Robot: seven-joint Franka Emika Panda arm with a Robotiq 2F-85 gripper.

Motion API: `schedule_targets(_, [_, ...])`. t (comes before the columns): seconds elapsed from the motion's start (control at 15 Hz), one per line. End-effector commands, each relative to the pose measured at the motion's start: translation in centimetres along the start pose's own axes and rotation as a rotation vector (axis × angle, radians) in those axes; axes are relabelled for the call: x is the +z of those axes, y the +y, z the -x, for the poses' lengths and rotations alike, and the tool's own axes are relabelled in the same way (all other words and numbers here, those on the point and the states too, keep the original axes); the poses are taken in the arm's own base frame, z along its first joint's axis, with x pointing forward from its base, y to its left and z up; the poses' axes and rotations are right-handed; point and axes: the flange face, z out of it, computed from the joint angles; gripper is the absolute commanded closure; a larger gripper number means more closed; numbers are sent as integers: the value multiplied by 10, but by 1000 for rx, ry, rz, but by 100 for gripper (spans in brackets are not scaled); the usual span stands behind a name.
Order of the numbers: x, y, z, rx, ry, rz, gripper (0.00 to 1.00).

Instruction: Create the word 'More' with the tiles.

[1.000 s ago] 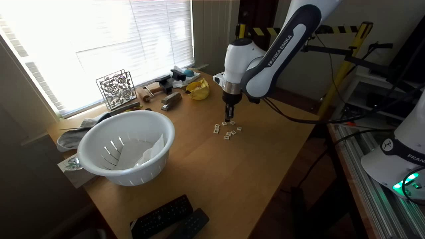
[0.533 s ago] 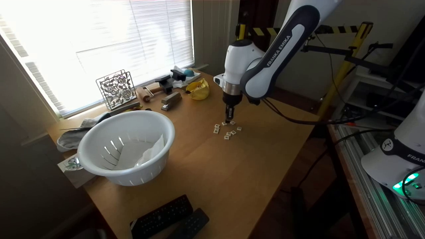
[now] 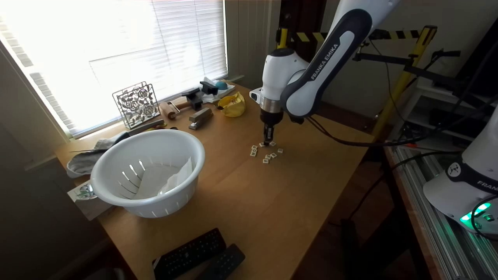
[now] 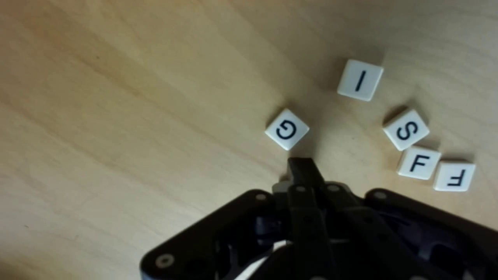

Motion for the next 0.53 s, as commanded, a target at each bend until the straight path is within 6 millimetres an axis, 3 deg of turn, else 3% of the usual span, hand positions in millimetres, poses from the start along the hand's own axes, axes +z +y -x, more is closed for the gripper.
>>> schedule_targets(0.0, [9,1,-7,-53,13,-5,100])
schedule_targets(0.47, [13,0,-12,-233,-2,37,100])
